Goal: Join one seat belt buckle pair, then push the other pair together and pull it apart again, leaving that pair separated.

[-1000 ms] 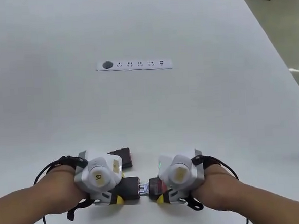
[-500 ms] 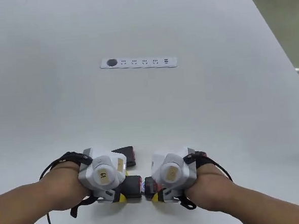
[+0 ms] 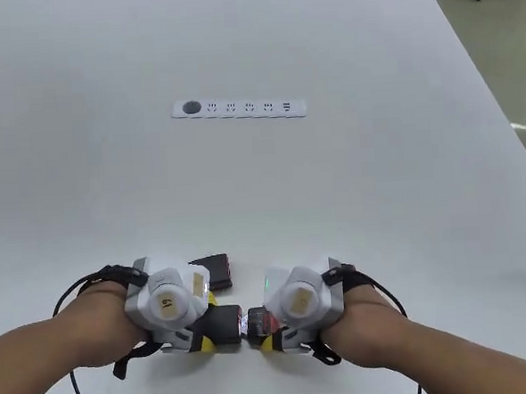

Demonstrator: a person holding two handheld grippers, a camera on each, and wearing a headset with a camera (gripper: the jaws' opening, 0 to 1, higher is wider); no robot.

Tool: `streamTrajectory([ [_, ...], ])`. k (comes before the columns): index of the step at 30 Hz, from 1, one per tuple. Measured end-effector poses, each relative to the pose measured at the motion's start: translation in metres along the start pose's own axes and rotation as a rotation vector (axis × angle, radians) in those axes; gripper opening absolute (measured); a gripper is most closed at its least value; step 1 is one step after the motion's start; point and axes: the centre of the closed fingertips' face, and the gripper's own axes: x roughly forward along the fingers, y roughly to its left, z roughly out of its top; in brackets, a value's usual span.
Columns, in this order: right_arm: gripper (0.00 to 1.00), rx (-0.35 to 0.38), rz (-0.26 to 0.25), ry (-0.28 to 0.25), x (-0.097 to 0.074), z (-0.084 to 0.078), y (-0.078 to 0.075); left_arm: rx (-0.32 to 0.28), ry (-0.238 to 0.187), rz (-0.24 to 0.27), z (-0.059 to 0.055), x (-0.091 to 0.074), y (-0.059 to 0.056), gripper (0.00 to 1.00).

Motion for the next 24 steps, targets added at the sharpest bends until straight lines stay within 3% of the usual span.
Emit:
streamTrajectory([
  [11, 0.31, 0.002, -0.002, -0.008, 0.000, 0.005, 0.002, -0.005, -0.005, 0.001, 0.001, -0.001, 0.001, 0.34],
  [15, 0.31, 0.014, 0.015, 0.013, 0.001, 0.008, 0.003, -0.008, -0.006, -0.002, 0.001, -0.001, 0.001, 0.34],
  [20, 0.33, 0.005, 0.008, 0.020, 0.001, 0.003, 0.005, 0.008, 0.018, -0.001, 0.002, -0.001, 0.000, 0.35],
  [24, 0.37, 0.001, -0.001, 0.010, -0.002, 0.004, 0.010, 0.013, 0.012, 0.006, 0.004, -0.003, 0.000, 0.35],
])
